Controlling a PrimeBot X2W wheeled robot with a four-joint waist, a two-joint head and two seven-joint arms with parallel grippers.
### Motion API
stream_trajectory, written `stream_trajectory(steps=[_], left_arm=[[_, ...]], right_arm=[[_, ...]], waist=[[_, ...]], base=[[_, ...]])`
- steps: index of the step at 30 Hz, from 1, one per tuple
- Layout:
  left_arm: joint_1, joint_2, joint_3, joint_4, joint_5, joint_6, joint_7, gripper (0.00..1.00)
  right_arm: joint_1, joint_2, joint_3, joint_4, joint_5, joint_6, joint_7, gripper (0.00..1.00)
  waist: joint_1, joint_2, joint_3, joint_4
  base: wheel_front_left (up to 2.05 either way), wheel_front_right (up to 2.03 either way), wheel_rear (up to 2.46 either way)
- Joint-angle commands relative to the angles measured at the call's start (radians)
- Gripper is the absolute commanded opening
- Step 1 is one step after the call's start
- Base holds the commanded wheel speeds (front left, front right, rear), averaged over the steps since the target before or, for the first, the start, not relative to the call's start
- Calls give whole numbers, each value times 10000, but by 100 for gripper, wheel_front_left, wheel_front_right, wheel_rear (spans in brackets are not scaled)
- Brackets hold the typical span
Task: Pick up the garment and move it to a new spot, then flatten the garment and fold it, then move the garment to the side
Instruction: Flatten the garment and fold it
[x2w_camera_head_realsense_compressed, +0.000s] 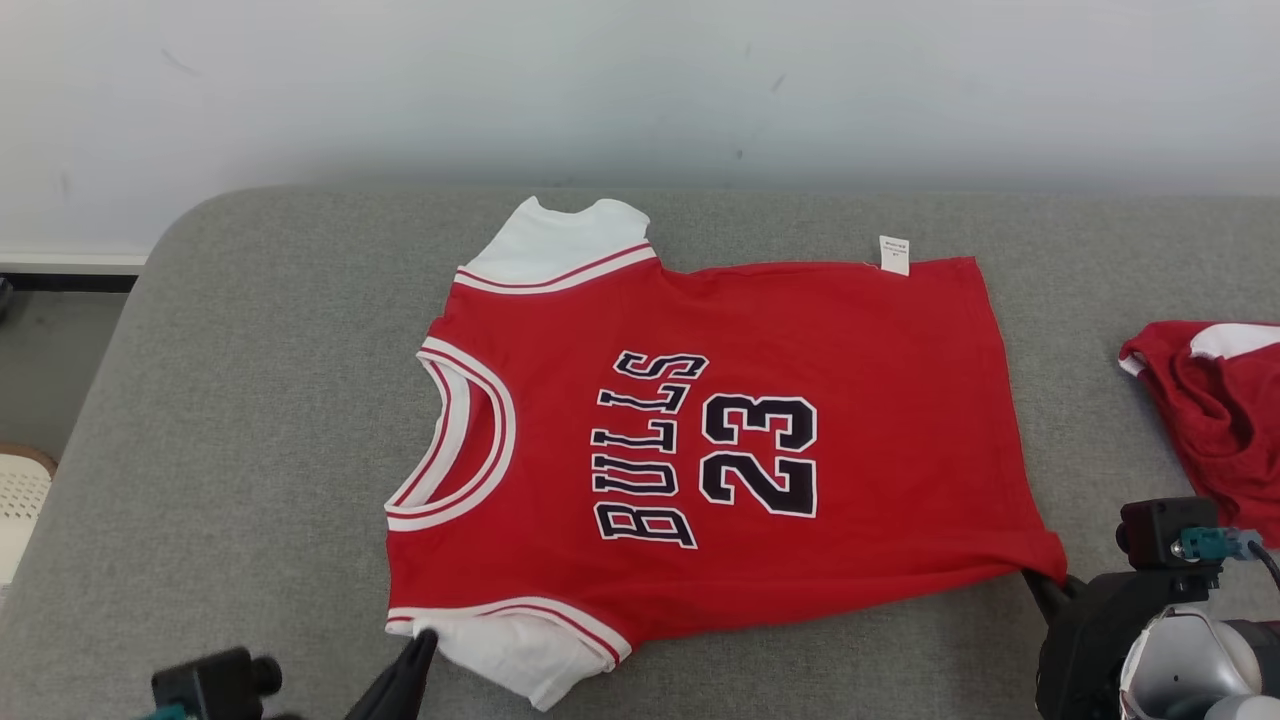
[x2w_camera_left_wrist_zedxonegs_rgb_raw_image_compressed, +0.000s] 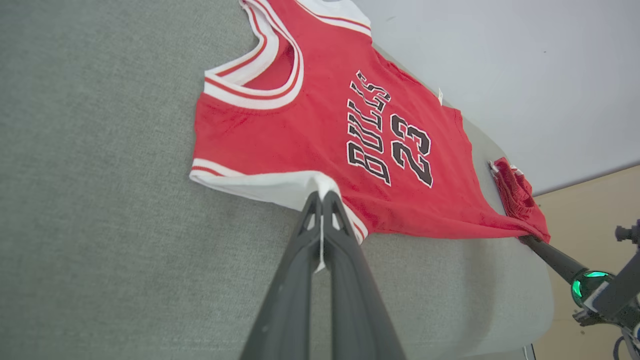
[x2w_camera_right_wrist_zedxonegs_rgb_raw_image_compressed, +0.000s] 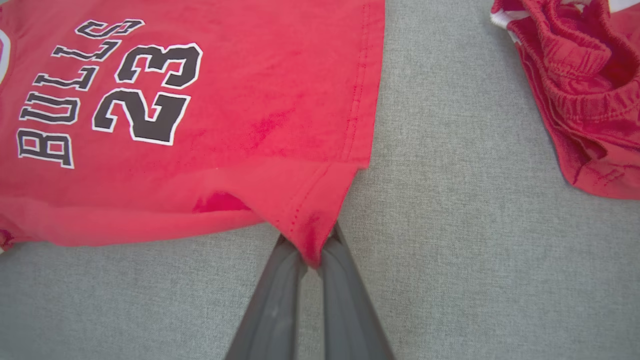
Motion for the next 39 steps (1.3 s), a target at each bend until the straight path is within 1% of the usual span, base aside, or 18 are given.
stream_trajectory(steps=[1,3,8,14,21,25,30,33,39], left_arm=[[-384,-93,16,-13,96,23,-53,0],[-977,-214,-91,178,235,0,-6,0],[-2559,-736,-283,761,495,81,-107,0],[-3990,-1153,-156,1563,698,110,-407,0],[-5243,-1342,71,2474,748,-50,-814,0],[-5707,-1302,61,2832,881,-139,-918,0],[-6418,-1389,127,3482,912,-302,-1187,0],[-6828,-1428,149,3887,967,-316,-1364,0],[-7518,-1513,117,4700,1104,-495,-1791,0]], right_arm=[[-162,19,-27,53,-98,-1,-135,0],[-381,26,-43,177,-140,-1,-251,0],[-834,47,-168,439,-102,-1,-443,0],[-1471,50,33,915,90,-1,-503,0],[-2088,46,214,1451,127,-1,-593,0],[-2425,51,284,1718,166,-1,-693,0],[-3045,59,358,2227,-39,-1,-847,0],[-3428,64,360,2535,-145,-1,-985,0],[-4003,66,193,3185,-413,-1,-1277,0]], waist=[[-1,0,91,-44],[-1,0,166,-36],[-1,0,360,48],[-1,0,724,-92],[-1,0,1191,-284],[-1,0,1395,-404],[-1,0,1744,-502],[-1,0,1971,-519],[-1,0,2240,-485]], base=[[0,0,0],[0,0,0],[0,0,0],[0,0,0],[0,0,0],[0,0,0],[0,0,0],[0,0,0],[0,0,0]])
